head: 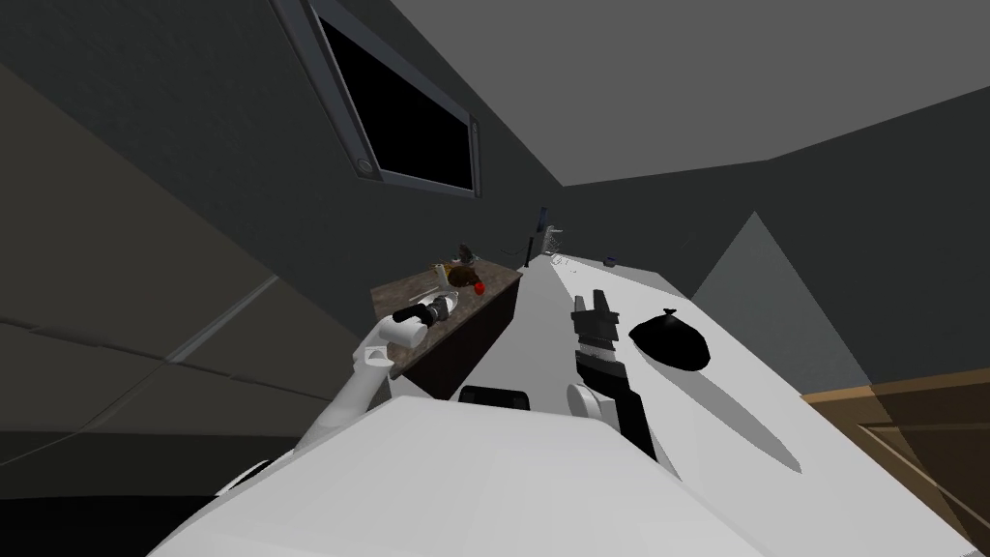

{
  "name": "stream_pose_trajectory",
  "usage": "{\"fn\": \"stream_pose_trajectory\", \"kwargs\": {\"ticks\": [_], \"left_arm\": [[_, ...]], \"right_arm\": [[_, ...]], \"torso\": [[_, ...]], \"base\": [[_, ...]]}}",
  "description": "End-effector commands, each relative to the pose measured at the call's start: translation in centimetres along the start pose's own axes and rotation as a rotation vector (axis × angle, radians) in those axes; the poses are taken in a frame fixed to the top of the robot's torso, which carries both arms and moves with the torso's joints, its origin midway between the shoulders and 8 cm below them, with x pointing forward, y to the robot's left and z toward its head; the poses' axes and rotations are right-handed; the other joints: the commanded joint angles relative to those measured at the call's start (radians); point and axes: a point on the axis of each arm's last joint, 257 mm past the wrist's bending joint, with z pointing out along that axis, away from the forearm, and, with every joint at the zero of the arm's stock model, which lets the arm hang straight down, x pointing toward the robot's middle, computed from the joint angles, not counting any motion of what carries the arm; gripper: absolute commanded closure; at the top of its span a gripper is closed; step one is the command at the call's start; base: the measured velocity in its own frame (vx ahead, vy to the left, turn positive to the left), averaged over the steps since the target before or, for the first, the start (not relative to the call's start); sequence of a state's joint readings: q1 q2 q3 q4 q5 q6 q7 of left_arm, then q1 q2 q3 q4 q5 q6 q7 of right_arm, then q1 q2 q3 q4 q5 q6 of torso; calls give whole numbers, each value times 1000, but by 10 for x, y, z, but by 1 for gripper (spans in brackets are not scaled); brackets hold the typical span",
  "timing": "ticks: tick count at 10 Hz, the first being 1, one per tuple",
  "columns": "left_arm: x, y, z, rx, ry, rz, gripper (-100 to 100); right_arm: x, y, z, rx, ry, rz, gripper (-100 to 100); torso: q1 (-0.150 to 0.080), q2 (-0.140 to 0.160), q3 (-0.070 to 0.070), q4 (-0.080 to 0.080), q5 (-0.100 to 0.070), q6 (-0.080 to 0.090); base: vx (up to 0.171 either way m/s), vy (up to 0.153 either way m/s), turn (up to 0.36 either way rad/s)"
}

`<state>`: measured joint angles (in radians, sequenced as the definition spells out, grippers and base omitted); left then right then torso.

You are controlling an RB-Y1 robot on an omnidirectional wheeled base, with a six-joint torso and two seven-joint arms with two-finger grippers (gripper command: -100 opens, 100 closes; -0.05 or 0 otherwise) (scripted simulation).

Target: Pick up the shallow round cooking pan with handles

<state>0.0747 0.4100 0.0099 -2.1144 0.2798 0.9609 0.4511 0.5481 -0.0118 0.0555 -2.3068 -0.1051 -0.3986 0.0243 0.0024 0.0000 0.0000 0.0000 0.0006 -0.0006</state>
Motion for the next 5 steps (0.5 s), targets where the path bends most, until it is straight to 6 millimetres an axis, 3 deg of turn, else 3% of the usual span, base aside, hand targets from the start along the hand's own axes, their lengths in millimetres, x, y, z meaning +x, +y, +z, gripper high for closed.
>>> {"fn": "stream_pose_trajectory", "kwargs": {"ticks": [1, 5], "left_arm": [[-8, 10, 3, -40, -20, -14, -100], [-36, 40, 7, -161, -91, -57, -100]], "right_arm": [[0, 0, 0, 0, 0, 0, 0], [0, 0, 0, 0, 0, 0, 0]], "torso": [[0, 0, 0, 0, 0, 0], [0, 0, 0, 0, 0, 0]], "base": [[-2, 25, 1], [8, 34, 5]]}}
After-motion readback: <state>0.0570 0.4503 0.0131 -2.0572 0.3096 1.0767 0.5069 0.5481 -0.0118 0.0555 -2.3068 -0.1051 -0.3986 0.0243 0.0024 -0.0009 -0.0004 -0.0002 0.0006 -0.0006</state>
